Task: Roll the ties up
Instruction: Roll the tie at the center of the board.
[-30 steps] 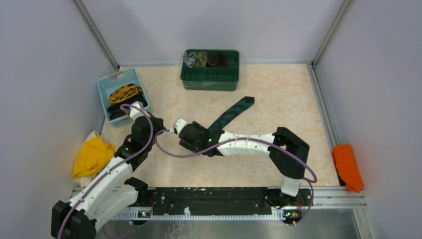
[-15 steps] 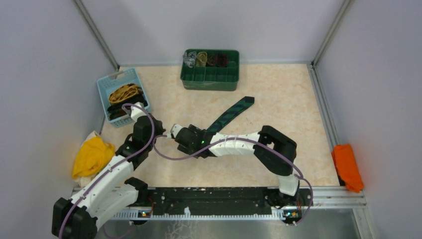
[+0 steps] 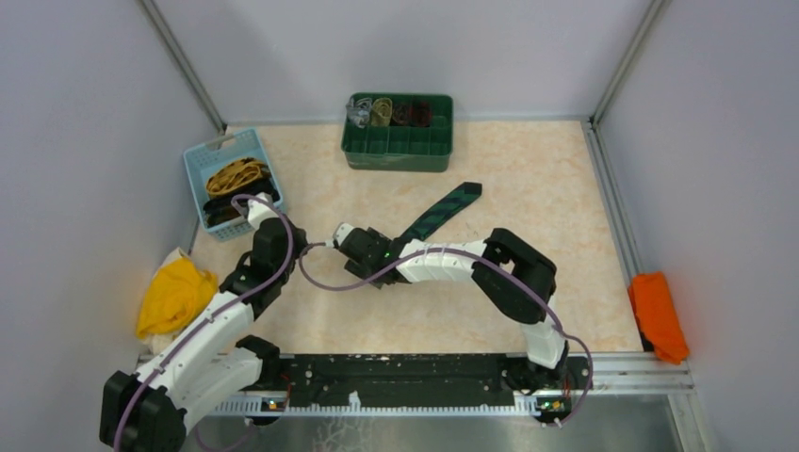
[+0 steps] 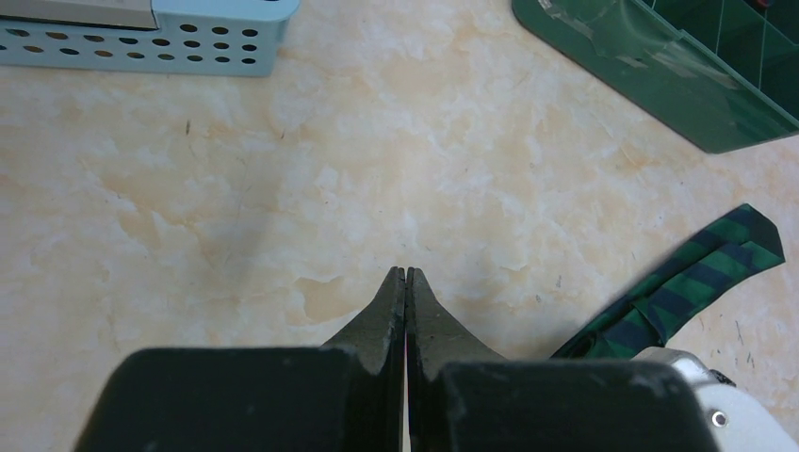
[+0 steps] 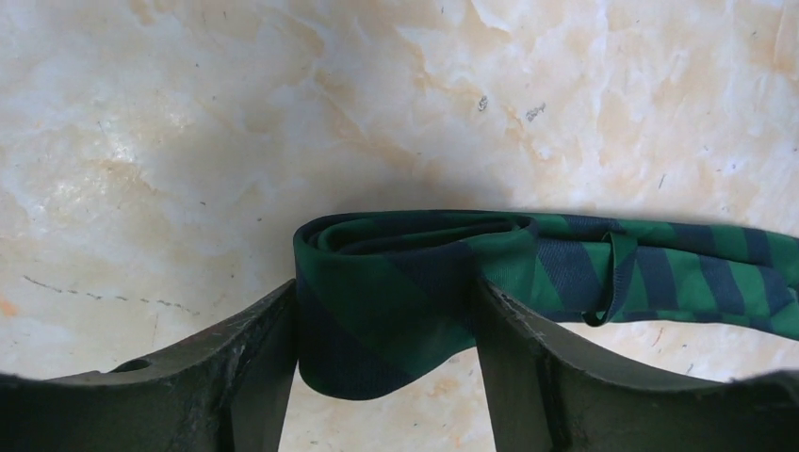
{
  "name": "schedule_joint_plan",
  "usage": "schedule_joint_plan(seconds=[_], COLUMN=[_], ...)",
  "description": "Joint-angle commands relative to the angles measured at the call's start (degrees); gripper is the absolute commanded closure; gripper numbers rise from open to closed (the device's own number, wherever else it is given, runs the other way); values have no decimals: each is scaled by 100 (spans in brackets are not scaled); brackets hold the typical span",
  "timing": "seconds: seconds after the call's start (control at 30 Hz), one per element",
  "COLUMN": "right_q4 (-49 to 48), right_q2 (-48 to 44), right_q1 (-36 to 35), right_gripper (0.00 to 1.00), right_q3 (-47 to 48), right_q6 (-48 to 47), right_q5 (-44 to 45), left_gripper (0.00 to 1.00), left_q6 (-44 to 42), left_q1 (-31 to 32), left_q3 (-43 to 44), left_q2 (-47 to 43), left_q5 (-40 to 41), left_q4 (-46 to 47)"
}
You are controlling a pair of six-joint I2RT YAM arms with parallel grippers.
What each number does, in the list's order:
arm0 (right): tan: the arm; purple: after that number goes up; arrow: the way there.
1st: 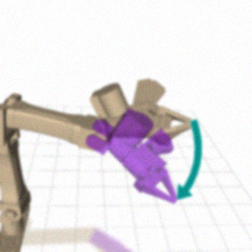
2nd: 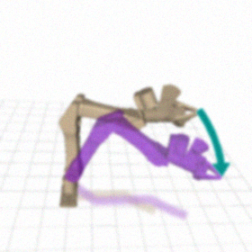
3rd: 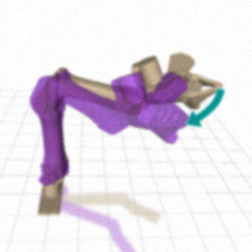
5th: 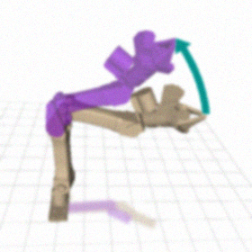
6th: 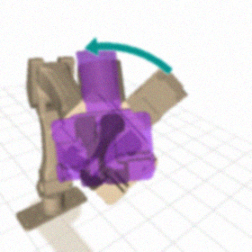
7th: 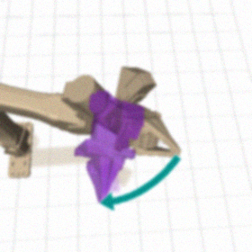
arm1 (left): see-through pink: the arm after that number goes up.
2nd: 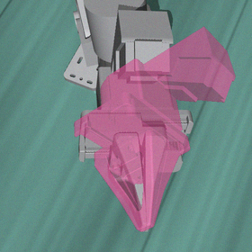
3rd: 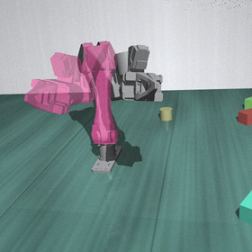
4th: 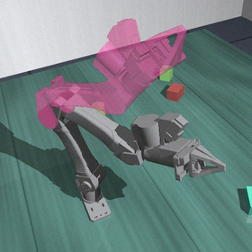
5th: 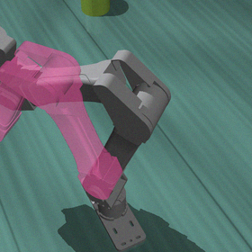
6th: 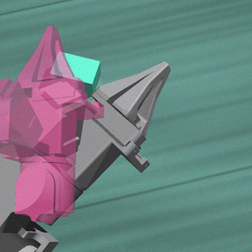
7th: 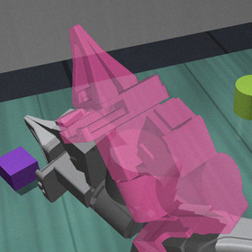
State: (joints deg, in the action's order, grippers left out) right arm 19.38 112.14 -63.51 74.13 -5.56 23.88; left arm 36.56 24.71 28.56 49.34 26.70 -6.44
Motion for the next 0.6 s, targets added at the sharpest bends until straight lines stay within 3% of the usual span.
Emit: schedule_joint_plan(seconds=[0.0, 0.1, 0.23, 0.57], right_q4=[201, 270, 160, -355], right_q2=[138, 214, 199, -264], right_q1=[193, 214, 282, 689], right_gripper=[41, 52, 57, 67], right_q3=[163, 251, 275, 109], right_q6=[287, 380, 511, 1356], right_q5=[-404, -551, -814, -3153], left_gripper=[100, 100, 100, 100], left_q6=[-104, -109, 106, 157], left_q1=[-28, -46, -145, -419], left_q3=[13, 47, 258, 472], left_q2=[10, 29, 71, -354], left_q5=[-75, -71, 179, 405], left_q4=[28, 48, -298, -669])
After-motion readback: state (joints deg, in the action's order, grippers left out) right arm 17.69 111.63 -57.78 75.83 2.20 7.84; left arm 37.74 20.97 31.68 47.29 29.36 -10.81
